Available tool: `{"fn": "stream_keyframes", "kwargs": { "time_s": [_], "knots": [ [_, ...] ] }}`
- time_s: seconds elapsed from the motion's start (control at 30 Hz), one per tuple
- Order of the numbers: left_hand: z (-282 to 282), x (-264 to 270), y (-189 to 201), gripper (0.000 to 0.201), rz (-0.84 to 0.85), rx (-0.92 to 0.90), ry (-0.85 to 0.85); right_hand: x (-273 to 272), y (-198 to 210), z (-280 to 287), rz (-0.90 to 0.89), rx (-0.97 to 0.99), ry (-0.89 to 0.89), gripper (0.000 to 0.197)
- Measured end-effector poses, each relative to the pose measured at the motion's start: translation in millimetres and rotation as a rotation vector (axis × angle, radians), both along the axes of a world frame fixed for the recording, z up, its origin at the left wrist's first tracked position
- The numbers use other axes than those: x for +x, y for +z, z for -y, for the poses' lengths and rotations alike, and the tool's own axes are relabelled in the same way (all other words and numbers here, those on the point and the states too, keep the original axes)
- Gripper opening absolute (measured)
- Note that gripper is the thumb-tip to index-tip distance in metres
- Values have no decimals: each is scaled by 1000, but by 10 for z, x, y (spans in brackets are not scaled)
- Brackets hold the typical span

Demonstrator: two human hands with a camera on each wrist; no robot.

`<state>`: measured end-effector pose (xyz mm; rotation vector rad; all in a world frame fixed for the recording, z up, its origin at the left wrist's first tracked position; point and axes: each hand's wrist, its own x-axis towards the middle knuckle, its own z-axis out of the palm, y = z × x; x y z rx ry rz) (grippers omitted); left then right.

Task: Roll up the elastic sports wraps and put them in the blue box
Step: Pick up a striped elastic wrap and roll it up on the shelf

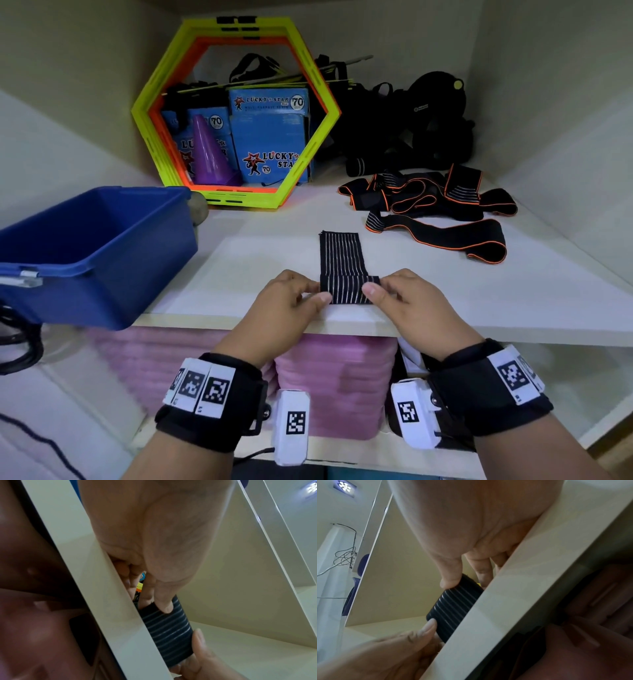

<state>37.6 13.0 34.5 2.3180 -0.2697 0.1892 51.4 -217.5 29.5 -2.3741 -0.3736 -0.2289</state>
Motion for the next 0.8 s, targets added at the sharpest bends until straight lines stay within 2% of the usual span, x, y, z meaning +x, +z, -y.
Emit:
{"fn": "stream_keyframes", "kwargs": {
  "time_s": [0.07,0.23,0.33,0.4,0.47,0.53,0.67,0.73,0.8],
  "knots": [
    [23,3,-39,24,20,-17,18,2,-6,-22,17,26,-42,57],
    [67,3,-84,33,57,-58,71,-2,-18,-59,34,54,-100,68],
    [72,9,-66,41,52,-105,88,4,-11,-78,47,69,-133,69],
    [79,2,-49,48,41,-140,102,14,-24,-96,45,57,-168,63],
    [98,-7,-41,39,31,-179,133,16,-51,-107,66,99,-215,45],
    [111,-25,-37,16,38,-227,148,-7,-53,-102,77,166,-206,32],
    [85,9,-79,21,68,-101,47,-30,-56,-79,80,191,-139,18],
    [65,15,-74,20,80,-52,29,-49,-59,-58,115,157,-107,19],
    [46,14,-82,19,78,-21,13,-68,-74,-20,123,101,-34,35]
  ]
}}
